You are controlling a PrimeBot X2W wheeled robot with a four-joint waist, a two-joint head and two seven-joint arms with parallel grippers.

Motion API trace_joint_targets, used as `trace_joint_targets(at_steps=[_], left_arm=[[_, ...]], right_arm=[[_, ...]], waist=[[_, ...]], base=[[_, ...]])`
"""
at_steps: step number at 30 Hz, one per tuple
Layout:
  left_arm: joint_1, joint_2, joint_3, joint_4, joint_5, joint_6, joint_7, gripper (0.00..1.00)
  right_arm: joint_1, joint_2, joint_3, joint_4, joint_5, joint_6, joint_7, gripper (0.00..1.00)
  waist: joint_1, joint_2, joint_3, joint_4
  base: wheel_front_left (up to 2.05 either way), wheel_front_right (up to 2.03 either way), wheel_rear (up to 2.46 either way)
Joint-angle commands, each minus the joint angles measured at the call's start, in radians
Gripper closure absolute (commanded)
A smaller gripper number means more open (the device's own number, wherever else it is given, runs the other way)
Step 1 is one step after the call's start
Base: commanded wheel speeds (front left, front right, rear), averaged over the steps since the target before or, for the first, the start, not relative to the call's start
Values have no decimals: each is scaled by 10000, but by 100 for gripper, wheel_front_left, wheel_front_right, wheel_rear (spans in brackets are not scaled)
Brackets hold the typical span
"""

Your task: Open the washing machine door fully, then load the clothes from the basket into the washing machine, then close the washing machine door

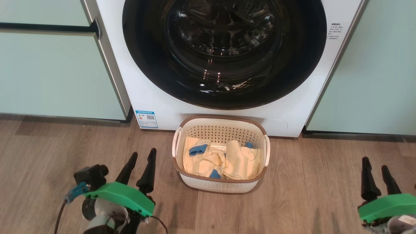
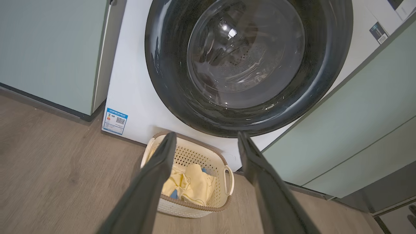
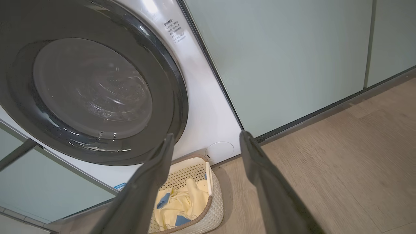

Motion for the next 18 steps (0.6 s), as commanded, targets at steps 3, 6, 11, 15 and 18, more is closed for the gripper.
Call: trace_joint_targets(at_steps=[3, 6, 11, 15, 18], left_arm=[[-530, 121, 100, -340, 672, 66, -208, 0], [-572, 127, 51, -337, 1069, 97, -296, 0], [-624, 134, 4, -292, 1571, 154, -414, 0], [-683, 133, 3, -311, 2092, 207, -561, 0], [-723, 136, 4, -312, 2425, 222, -650, 0]], right_arm=[[-543, -48, 206, -350, -715, -6, -217, 0], [-570, -50, 238, -313, -1106, -7, -305, 0], [-621, -62, 281, -252, -1605, -7, -424, 0], [-684, -67, 385, -207, -2209, -7, -571, 0], [-713, -74, 430, -198, -2583, -8, -660, 0]], waist=[[0, -1, 2, -4], [0, -1, 3, -2], [0, -1, -2, -1], [0, -1, -5, -18], [0, -1, 8, -25]], base=[[0, 0, 0], [0, 0, 0], [0, 0, 0], [0, 0, 0], [0, 0, 0]])
